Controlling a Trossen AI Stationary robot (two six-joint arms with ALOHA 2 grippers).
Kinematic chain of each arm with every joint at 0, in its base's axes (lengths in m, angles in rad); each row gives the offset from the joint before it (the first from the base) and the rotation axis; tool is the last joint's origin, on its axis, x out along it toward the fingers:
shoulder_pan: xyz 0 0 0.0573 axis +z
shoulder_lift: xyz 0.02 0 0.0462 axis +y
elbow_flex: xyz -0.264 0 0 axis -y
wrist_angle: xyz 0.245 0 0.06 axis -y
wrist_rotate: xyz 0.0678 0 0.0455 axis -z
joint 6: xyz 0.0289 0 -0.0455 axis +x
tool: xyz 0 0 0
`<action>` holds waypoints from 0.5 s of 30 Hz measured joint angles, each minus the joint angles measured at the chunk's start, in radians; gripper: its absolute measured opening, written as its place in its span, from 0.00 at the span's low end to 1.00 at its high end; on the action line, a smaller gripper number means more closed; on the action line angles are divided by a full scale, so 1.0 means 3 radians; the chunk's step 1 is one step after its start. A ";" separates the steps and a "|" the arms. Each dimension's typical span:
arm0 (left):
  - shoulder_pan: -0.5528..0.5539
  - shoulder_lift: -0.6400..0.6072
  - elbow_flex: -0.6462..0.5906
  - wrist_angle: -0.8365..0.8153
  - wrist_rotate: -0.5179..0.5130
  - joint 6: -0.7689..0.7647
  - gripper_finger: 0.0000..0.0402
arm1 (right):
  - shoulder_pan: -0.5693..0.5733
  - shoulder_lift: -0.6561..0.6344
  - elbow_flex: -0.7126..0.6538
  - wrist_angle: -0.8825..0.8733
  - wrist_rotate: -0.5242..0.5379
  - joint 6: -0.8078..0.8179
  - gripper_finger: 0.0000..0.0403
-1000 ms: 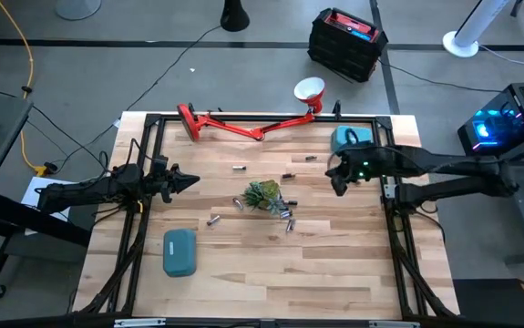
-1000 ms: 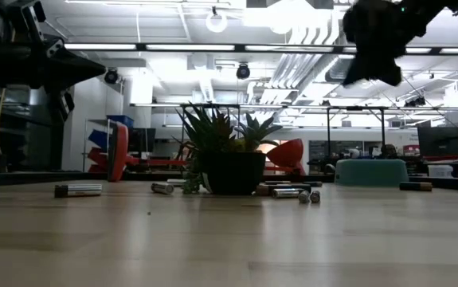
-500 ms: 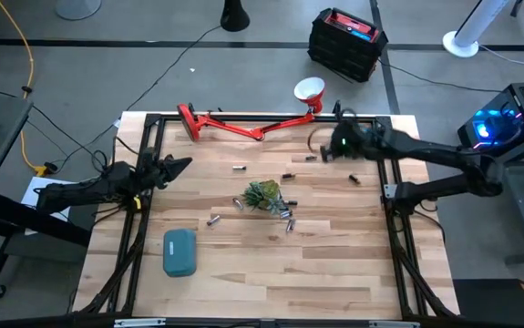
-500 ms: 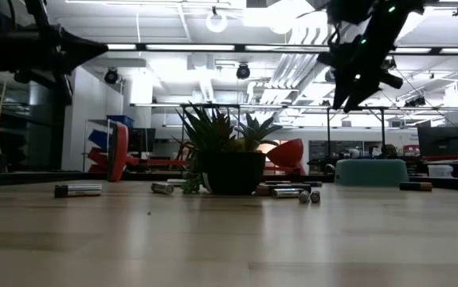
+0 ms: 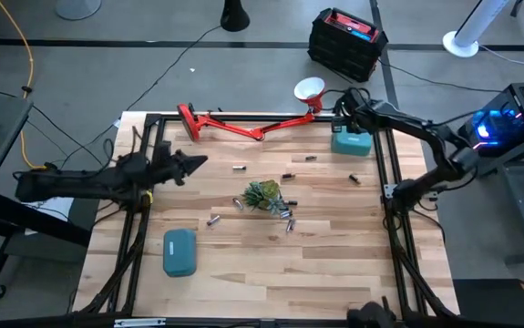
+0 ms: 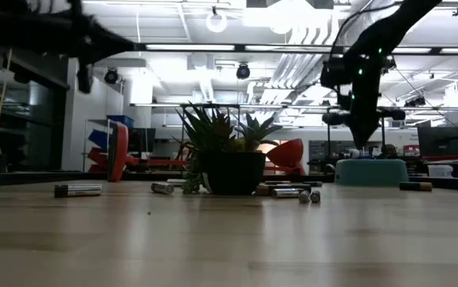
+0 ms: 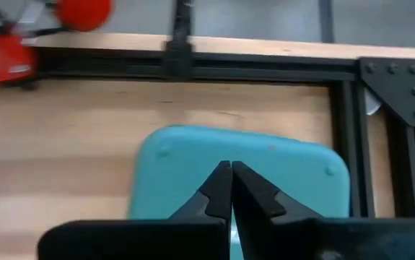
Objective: Sort batteries
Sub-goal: Prepare the green bin
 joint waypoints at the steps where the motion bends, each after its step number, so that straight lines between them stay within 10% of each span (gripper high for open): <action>1: 0.0014 0.0174 0.0113 -0.0009 0.0025 0.0111 0.00 | -0.0034 0.0053 0.0000 -0.0004 0.0025 0.0041 0.01; 15: 0.0735 0.2373 0.1648 0.0182 0.1490 0.0844 0.00 | 0.0172 0.0287 -0.0237 0.0024 0.0261 0.0101 0.00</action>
